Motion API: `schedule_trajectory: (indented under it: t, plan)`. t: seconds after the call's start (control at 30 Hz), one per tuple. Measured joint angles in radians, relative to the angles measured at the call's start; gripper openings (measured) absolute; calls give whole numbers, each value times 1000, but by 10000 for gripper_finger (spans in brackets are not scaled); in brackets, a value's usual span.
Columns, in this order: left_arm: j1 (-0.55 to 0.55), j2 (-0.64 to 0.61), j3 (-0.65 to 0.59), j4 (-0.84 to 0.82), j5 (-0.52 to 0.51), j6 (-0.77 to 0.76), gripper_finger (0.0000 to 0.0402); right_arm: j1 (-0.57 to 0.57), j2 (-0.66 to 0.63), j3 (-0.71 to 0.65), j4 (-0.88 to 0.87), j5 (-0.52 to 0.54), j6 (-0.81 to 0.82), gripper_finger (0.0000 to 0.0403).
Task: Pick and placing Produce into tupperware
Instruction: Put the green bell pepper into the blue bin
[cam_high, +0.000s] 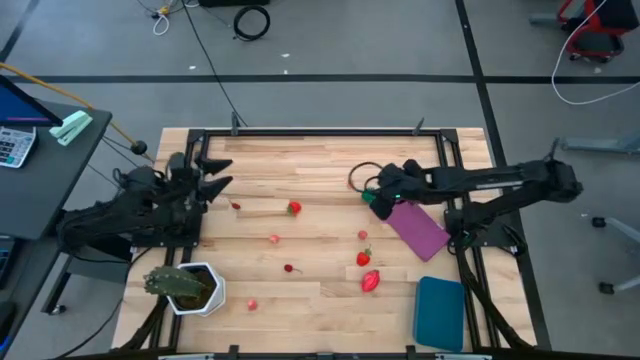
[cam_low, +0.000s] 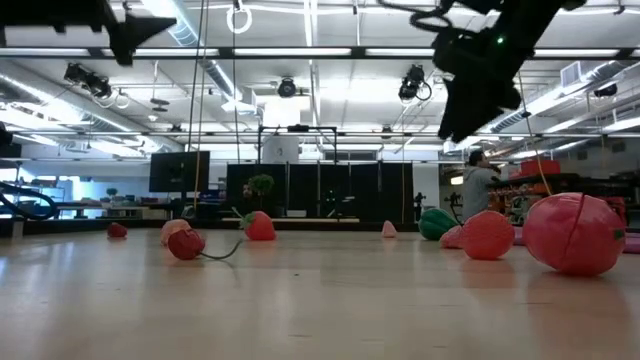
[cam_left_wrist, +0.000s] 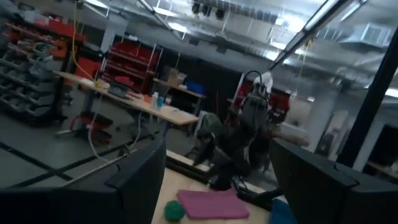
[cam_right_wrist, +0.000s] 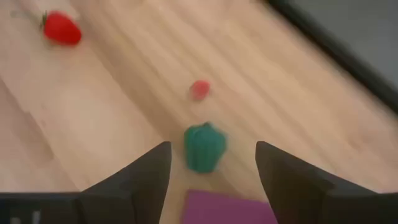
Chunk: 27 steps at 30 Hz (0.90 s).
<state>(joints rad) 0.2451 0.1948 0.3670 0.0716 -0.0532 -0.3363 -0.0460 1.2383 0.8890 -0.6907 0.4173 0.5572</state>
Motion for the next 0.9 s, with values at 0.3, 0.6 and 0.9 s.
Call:
schedule_trajectory:
  t: [0.3, 0.6, 0.9]
  plan:
    - [0, 253, 339, -315, -73, 74, 291, -28, 146, 24, 9, -42, 63, 243]
    - [0, 417, 400, -317, -104, 140, 291, -96, 264, 24, 40, -89, 67, 246]
    - [0, 475, 398, -310, -104, 144, 291, -148, 360, 23, 90, -175, 44, 258]
